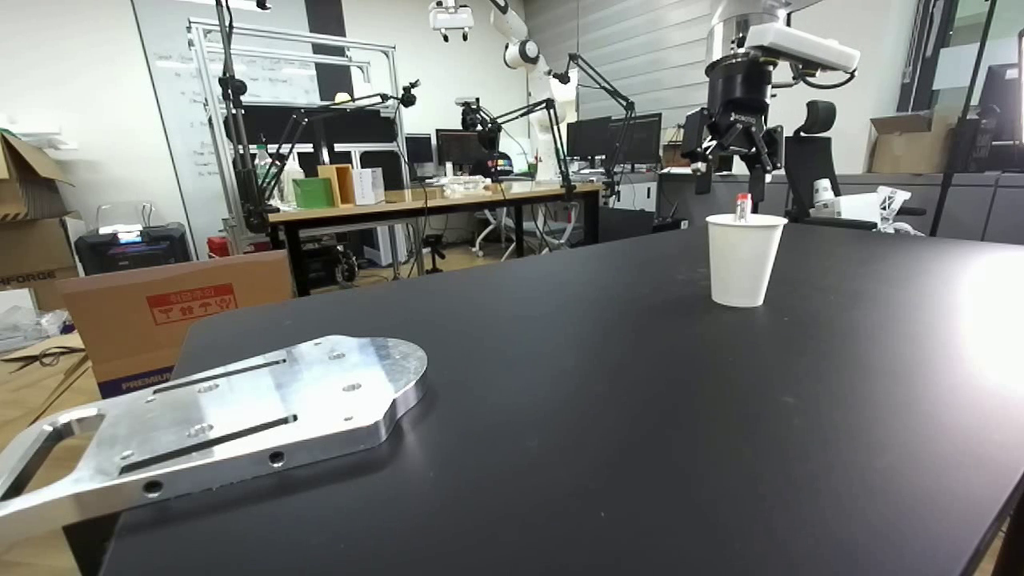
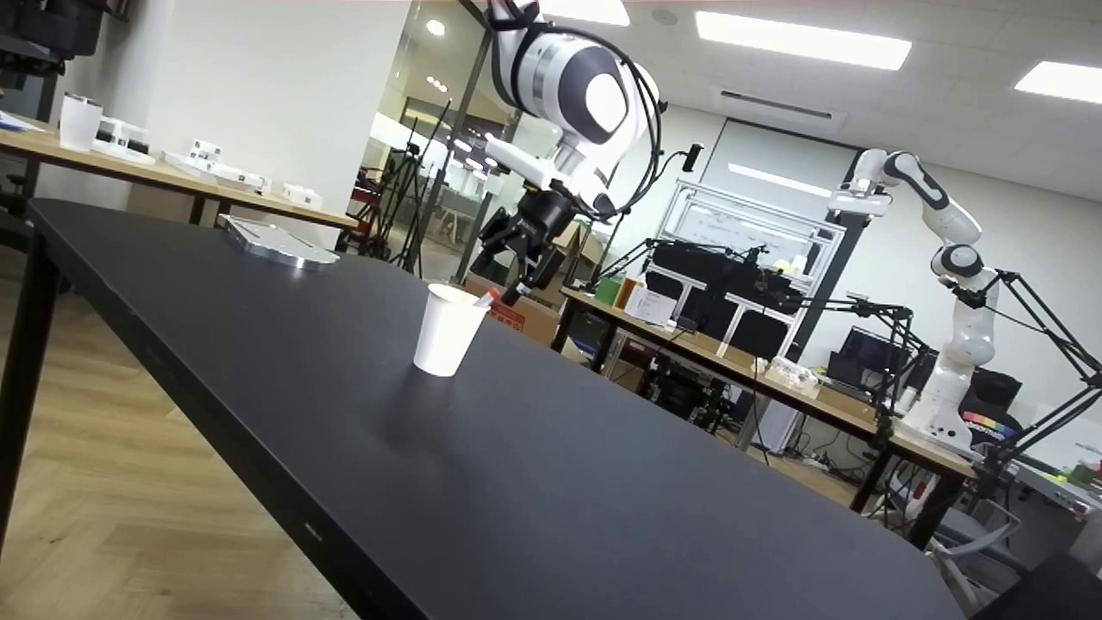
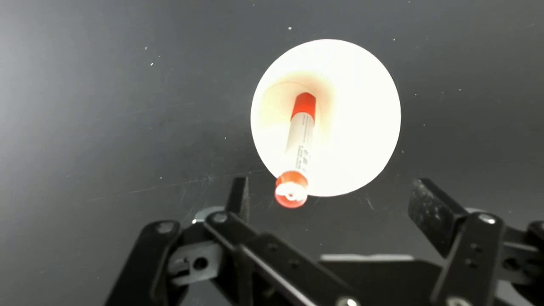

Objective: Remove the red marker from the white cup

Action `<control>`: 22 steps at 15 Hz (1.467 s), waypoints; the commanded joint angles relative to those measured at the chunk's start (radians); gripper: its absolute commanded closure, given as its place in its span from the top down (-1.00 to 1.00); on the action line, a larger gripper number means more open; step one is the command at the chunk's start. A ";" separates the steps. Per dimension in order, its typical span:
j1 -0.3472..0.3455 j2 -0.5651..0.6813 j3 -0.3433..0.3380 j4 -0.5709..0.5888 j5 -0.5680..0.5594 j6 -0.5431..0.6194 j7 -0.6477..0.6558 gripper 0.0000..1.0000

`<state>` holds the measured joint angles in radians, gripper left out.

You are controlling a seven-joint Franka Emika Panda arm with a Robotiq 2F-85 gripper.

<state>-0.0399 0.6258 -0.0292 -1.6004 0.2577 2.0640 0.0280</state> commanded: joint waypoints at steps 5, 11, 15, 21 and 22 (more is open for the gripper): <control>-0.011 0.024 0.011 0.048 -0.005 -0.019 0.045 -0.25; -0.016 0.019 0.008 0.052 -0.005 -0.021 0.048 -0.98; -0.020 0.003 0.012 0.046 0.000 -0.035 0.045 -0.90; -0.021 -0.049 0.008 0.054 -0.013 -0.064 0.036 -0.90; -0.024 -0.062 0.009 0.057 -0.010 -0.075 0.033 -0.90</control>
<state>-0.0479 0.6023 -0.0295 -1.5638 0.2547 2.0420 0.0391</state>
